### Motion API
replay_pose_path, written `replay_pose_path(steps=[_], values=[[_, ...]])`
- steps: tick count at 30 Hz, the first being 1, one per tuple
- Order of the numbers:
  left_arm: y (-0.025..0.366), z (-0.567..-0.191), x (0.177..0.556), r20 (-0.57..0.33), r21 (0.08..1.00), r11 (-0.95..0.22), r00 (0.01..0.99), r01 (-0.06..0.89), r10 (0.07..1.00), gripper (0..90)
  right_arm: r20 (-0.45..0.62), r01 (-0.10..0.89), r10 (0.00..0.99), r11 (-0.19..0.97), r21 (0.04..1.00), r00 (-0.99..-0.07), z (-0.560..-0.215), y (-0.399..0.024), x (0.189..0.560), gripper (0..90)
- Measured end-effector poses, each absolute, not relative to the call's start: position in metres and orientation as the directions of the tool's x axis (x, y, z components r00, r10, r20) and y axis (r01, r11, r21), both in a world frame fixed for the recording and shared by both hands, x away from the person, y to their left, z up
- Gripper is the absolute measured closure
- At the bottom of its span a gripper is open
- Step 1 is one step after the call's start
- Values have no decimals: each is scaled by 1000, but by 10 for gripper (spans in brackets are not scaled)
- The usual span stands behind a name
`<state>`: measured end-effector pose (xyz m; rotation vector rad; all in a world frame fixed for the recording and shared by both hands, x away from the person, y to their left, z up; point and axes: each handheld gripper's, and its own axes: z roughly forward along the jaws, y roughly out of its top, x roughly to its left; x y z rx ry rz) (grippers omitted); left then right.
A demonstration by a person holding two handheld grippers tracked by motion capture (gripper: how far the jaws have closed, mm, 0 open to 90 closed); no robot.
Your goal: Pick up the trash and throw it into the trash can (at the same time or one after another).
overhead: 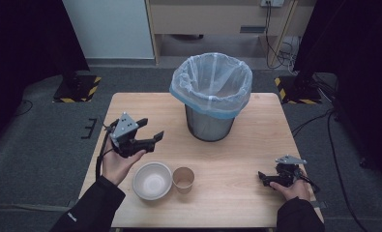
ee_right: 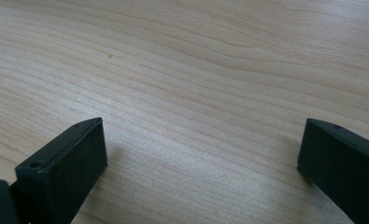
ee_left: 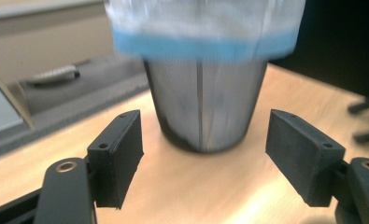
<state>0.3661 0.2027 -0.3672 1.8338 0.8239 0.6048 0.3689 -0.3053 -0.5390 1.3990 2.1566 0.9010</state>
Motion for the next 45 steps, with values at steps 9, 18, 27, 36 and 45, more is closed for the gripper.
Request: replay_pose_path(steps=[9, 18, 27, 36, 45], values=[[217, -419, 347, -3, 866, -320, 644, 384, 765, 285, 3, 643, 912, 287, 710, -410, -539, -305, 369, 15], [235, -458, 346, -67, 816, -300, 596, 494, 800, 298, 5, 644, 912, 285, 709, -409, -539, -305, 369, 15], [248, -481, 347, -103, 740, -305, 549, 600, 829, 361, 5, 644, 912, 285, 710, -410, -539, -305, 369, 16], [255, -496, 352, -121, 677, -327, 539, 659, 834, 444, 6, 645, 912, 285, 709, -409, -539, -305, 369, 16], [252, -500, 354, -149, 638, -335, 538, 693, 829, 582, 5, 644, 912, 286, 710, -410, -539, -305, 369, 15]])
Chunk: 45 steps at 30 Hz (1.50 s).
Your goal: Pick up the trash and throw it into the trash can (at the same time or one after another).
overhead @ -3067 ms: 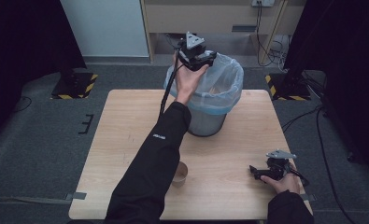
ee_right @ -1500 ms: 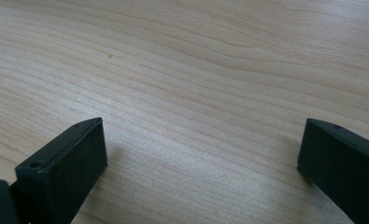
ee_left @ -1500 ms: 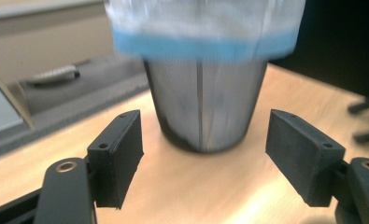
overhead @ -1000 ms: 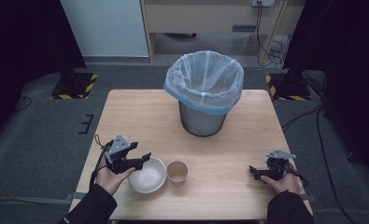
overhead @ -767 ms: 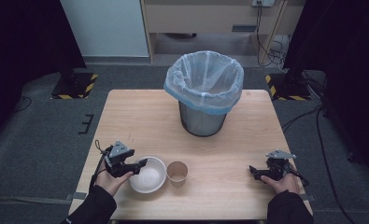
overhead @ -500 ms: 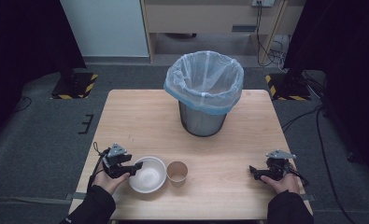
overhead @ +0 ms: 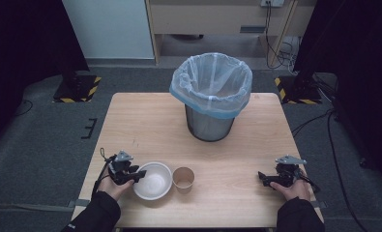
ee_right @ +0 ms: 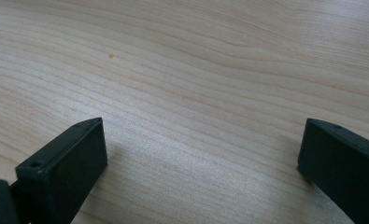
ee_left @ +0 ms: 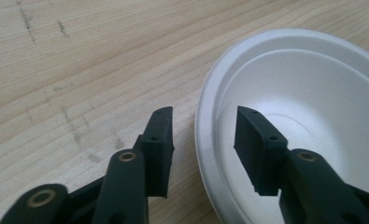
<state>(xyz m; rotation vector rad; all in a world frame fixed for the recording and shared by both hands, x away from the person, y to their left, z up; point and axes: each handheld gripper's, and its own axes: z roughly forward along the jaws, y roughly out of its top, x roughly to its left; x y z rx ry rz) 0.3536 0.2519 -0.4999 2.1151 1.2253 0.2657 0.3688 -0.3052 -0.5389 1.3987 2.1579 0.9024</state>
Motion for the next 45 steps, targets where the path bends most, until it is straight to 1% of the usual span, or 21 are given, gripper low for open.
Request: replay_pose_path(steps=[3, 7, 12, 22, 29, 32, 45], values=[[251, -500, 354, -159, 628, -336, 539, 702, 827, 631, 4, 644, 911, 287, 709, -411, -539, -305, 369, 15], [250, -500, 356, -159, 615, -344, 539, 710, 827, 740, 5, 644, 912, 286, 709, -411, -539, -305, 369, 15], [250, -497, 355, -194, 617, -315, 527, 721, 827, 770, 4, 644, 911, 287, 709, -411, -539, -305, 369, 15], [251, -488, 352, -212, 650, -289, 533, 702, 819, 801, 5, 644, 912, 287, 709, -411, -539, -305, 369, 15], [253, -474, 347, -216, 706, -248, 536, 663, 816, 821, 5, 645, 912, 286, 709, -411, -539, -305, 369, 15], [255, -469, 344, -195, 728, -245, 536, 641, 822, 827, 4, 644, 911, 287, 709, -411, -539, -305, 369, 15], [264, -446, 336, -177, 807, -178, 517, 563, 837, 827, 5, 644, 912, 286, 709, -411, -539, -305, 369, 15]])
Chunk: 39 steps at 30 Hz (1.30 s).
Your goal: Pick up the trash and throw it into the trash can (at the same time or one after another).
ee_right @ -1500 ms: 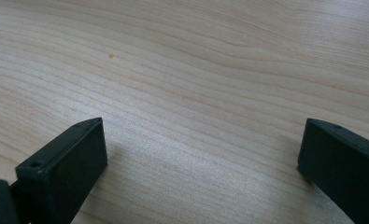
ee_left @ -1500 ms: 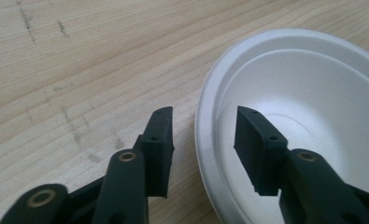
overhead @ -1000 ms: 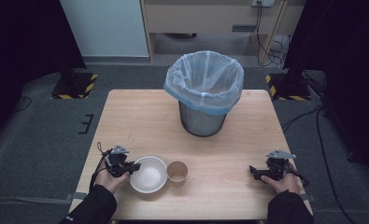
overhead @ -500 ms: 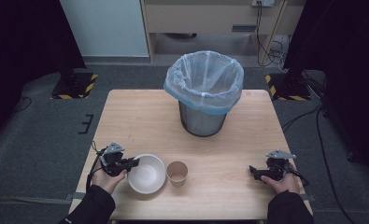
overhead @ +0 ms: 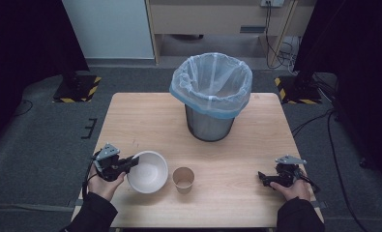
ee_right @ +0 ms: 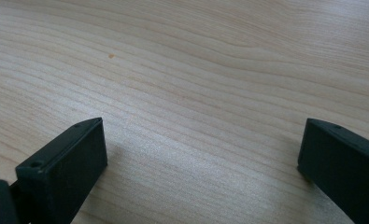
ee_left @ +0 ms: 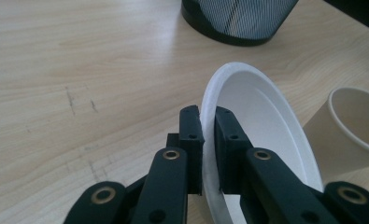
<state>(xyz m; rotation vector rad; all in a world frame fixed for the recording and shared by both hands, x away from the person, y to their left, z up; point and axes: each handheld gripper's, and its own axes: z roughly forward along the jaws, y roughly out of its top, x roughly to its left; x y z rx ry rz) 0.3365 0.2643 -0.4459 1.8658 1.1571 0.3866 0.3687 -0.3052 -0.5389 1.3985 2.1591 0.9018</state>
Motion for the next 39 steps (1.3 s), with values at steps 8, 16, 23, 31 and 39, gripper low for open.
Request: replay_pose_path(steps=[8, 16, 23, 31, 39], values=[[271, -429, 332, -156, 857, -136, 503, 497, 850, 827, 5, 644, 912, 287, 709, -411, -539, -305, 369, 15], [275, -412, 330, -149, 890, -104, 499, 444, 853, 827, 5, 644, 912, 287, 709, -411, -539, -305, 369, 15], [275, -396, 328, -137, 912, -90, 504, 400, 853, 827, 4, 644, 911, 287, 709, -411, -539, -305, 369, 15], [272, -369, 333, -115, 939, -75, 512, 335, 851, 828, 3, 643, 911, 288, 710, -411, -539, -305, 369, 15], [265, -339, 341, -91, 961, -61, 518, 269, 851, 828, 4, 644, 911, 288, 709, -411, -539, -305, 369, 15]])
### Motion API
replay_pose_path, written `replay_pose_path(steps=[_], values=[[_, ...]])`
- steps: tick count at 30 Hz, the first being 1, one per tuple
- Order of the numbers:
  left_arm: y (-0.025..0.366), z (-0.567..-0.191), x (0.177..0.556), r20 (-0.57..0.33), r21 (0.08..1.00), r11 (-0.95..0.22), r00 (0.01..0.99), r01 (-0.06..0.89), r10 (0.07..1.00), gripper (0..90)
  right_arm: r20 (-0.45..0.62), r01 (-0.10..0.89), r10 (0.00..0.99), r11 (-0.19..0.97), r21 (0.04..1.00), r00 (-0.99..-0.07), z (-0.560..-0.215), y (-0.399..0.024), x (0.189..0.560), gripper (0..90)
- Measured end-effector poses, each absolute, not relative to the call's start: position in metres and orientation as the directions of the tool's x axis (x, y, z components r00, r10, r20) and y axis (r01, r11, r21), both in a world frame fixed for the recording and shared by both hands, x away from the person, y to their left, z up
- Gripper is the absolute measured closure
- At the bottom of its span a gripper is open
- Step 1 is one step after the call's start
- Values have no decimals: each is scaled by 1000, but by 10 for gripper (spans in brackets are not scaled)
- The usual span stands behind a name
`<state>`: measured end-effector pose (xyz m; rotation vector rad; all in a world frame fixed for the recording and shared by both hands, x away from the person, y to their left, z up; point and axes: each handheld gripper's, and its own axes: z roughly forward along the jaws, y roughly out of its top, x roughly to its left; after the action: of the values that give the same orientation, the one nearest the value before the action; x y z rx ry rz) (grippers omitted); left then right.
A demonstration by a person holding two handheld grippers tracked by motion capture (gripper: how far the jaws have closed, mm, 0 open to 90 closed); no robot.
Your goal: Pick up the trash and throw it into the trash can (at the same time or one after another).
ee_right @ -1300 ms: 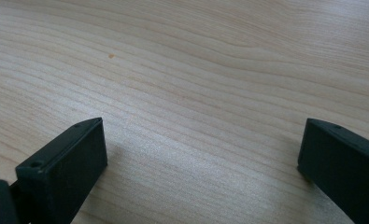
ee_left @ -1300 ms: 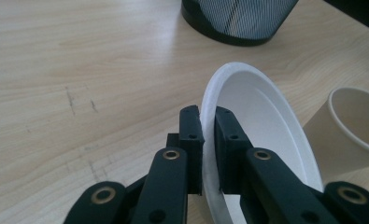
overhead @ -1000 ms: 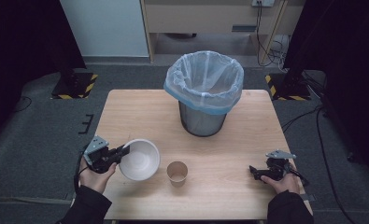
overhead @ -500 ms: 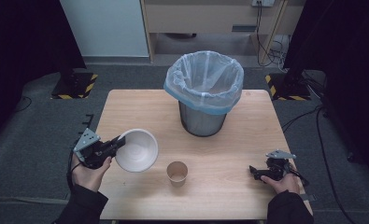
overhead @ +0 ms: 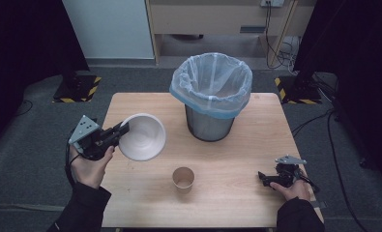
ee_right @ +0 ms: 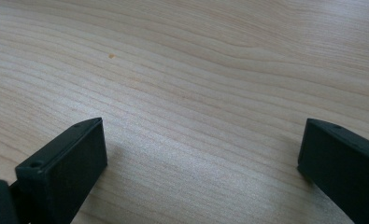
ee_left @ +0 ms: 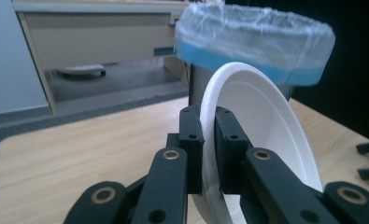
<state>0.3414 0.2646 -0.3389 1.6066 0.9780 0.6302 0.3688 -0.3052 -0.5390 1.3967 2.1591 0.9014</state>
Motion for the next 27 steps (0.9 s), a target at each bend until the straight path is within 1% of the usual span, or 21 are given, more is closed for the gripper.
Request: replay_pose_path(steps=[7, 27], values=[[255, -321, 350, -73, 973, -54, 523, 224, 849, 827, 4, 644, 911, 287, 709, -412, -539, -305, 369, 15], [225, -284, 368, -51, 988, -38, 548, 150, 835, 828, 4, 644, 911, 288, 709, -412, -539, -305, 369, 14]])
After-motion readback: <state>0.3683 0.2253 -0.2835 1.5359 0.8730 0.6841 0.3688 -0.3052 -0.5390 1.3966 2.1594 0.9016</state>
